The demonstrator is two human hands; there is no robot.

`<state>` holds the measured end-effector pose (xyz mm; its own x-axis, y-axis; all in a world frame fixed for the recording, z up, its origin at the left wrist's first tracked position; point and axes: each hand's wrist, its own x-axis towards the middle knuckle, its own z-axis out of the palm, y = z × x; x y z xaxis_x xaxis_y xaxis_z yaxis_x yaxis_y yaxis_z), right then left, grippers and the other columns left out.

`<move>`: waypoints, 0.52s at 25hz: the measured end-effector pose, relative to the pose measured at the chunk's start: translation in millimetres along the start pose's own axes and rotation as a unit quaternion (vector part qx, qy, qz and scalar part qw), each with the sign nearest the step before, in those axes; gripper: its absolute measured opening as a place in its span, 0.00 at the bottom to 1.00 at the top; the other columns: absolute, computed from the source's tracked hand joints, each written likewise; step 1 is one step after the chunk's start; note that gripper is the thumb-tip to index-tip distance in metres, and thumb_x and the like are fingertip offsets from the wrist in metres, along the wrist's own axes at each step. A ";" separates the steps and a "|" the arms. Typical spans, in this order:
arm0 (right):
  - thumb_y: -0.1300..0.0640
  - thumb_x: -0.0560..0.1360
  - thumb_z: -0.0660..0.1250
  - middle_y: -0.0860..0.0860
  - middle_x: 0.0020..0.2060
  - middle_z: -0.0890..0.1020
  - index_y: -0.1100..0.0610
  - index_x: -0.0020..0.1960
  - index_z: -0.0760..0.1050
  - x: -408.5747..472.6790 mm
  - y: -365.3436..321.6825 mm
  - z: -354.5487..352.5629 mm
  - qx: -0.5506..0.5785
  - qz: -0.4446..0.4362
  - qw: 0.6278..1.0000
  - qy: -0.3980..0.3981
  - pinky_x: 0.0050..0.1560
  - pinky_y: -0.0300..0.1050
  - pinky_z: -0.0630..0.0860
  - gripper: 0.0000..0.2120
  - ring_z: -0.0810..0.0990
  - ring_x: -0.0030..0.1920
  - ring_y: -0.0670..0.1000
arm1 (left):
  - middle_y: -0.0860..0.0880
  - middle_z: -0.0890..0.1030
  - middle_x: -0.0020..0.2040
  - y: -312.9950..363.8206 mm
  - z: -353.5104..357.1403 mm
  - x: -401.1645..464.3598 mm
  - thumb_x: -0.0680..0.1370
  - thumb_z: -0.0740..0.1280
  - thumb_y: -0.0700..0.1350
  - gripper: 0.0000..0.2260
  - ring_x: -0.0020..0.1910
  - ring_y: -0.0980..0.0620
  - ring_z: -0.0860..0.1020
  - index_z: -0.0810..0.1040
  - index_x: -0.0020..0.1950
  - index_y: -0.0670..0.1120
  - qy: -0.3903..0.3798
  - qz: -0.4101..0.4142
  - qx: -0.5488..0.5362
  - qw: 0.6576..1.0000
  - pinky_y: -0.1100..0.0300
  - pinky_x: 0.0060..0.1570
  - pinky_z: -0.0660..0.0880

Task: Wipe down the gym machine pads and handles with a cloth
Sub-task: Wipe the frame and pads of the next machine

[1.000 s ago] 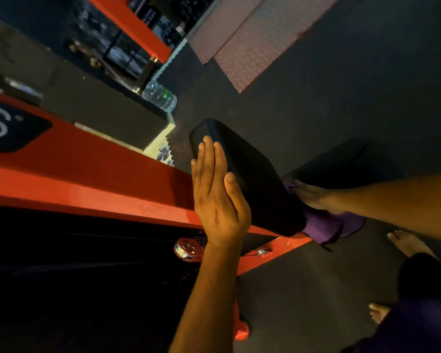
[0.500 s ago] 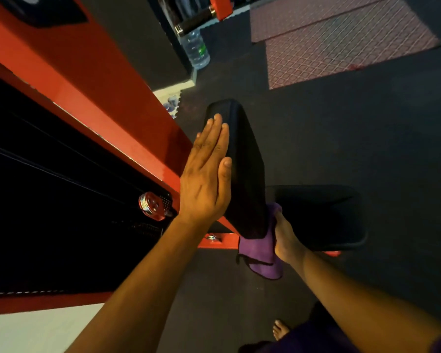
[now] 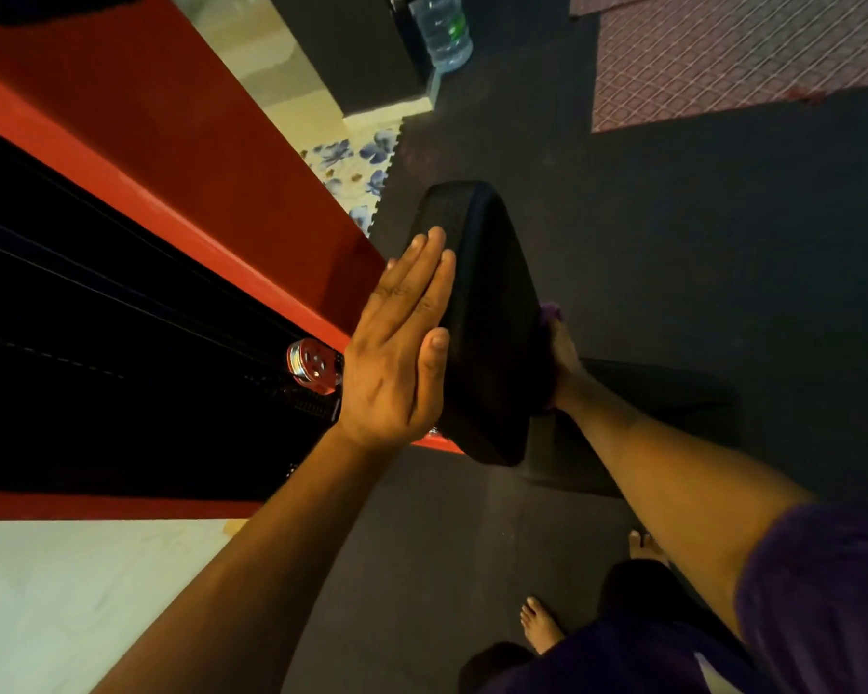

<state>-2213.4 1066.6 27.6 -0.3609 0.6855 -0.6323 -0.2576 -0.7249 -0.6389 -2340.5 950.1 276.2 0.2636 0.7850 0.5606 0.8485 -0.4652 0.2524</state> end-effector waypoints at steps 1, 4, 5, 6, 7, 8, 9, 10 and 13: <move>0.25 0.74 0.58 0.52 0.65 0.78 0.42 0.70 0.73 -18.9 12.6 4.8 0.016 0.036 0.999 0.000 0.62 0.64 0.75 0.32 0.76 0.66 0.62 | 0.31 0.68 0.76 -0.4 0.5 -1.1 0.87 0.50 0.46 0.24 0.78 0.35 0.65 0.69 0.73 0.29 0.002 -0.003 0.010 1.000 0.41 0.78 0.61; 0.30 0.78 0.53 0.56 0.68 0.76 0.45 0.69 0.73 -78.6 52.2 10.3 0.026 0.102 0.994 0.023 0.63 0.64 0.74 0.28 0.76 0.65 0.61 | 0.32 0.68 0.76 -3.1 -0.1 -2.1 0.87 0.50 0.47 0.25 0.79 0.35 0.65 0.69 0.73 0.29 0.002 -0.008 0.013 1.000 0.39 0.77 0.62; 0.34 0.80 0.53 0.55 0.69 0.75 0.49 0.70 0.73 -87.1 56.2 12.6 0.042 0.105 0.994 0.000 0.66 0.59 0.72 0.27 0.76 0.65 0.59 | 0.32 0.68 0.76 -2.0 -0.4 -1.7 0.87 0.50 0.47 0.25 0.79 0.36 0.65 0.70 0.73 0.29 0.001 -0.013 0.016 1.000 0.39 0.77 0.62; 0.37 0.82 0.52 0.53 0.67 0.76 0.51 0.69 0.72 -87.9 50.7 13.4 0.050 0.104 0.993 -0.002 0.66 0.54 0.71 0.25 0.75 0.64 0.56 | 0.32 0.68 0.76 -2.7 0.5 -3.0 0.87 0.50 0.48 0.25 0.79 0.36 0.65 0.69 0.73 0.29 0.005 -0.015 0.025 1.000 0.38 0.77 0.62; 0.40 0.84 0.50 0.52 0.64 0.76 0.52 0.69 0.72 -81.3 37.8 13.8 0.054 0.088 0.995 0.011 0.63 0.50 0.71 0.23 0.76 0.61 0.54 | 0.32 0.68 0.76 -2.2 -0.9 -2.4 0.87 0.49 0.48 0.25 0.79 0.36 0.65 0.69 0.73 0.29 0.000 -0.020 0.027 0.999 0.38 0.77 0.62; 0.42 0.85 0.48 0.50 0.60 0.77 0.52 0.69 0.72 -70.1 20.1 17.3 0.047 0.072 0.996 0.034 0.60 0.48 0.72 0.23 0.77 0.56 0.52 | 0.32 0.68 0.76 -3.2 -1.6 -2.6 0.87 0.49 0.48 0.26 0.79 0.36 0.65 0.69 0.73 0.29 -0.001 -0.021 0.028 0.999 0.38 0.77 0.62; 0.41 0.85 0.48 0.49 0.58 0.77 0.51 0.68 0.72 -54.6 -1.3 20.2 0.038 0.054 0.996 0.060 0.58 0.49 0.74 0.22 0.78 0.53 0.51 | 0.32 0.68 0.76 -2.3 -1.5 -2.2 0.87 0.49 0.48 0.26 0.79 0.36 0.64 0.69 0.73 0.29 -0.002 -0.027 0.035 0.999 0.38 0.77 0.63; 0.39 0.84 0.48 0.50 0.55 0.78 0.49 0.64 0.73 -36.2 -19.5 21.2 0.024 0.046 0.996 0.078 0.60 0.52 0.75 0.22 0.78 0.51 0.52 | 0.32 0.68 0.76 -1.4 -0.1 -3.7 0.87 0.49 0.48 0.26 0.79 0.36 0.64 0.69 0.73 0.29 0.002 -0.033 0.040 0.999 0.38 0.77 0.63; 0.32 0.81 0.49 0.52 0.55 0.78 0.51 0.65 0.75 2.3 -32.7 12.5 0.017 0.047 0.992 0.112 0.67 0.56 0.71 0.28 0.78 0.56 0.56 | 0.31 0.67 0.76 1.4 0.9 -7.3 0.87 0.49 0.48 0.26 0.79 0.35 0.65 0.69 0.73 0.29 0.004 -0.041 0.038 0.998 0.35 0.75 0.64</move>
<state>-2217.1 1091.0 52.5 -0.1775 0.6092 -0.7729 -0.2641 -0.7860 -0.5589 -2340.8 944.1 271.8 0.1888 0.8152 0.5475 0.8990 -0.3679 0.2377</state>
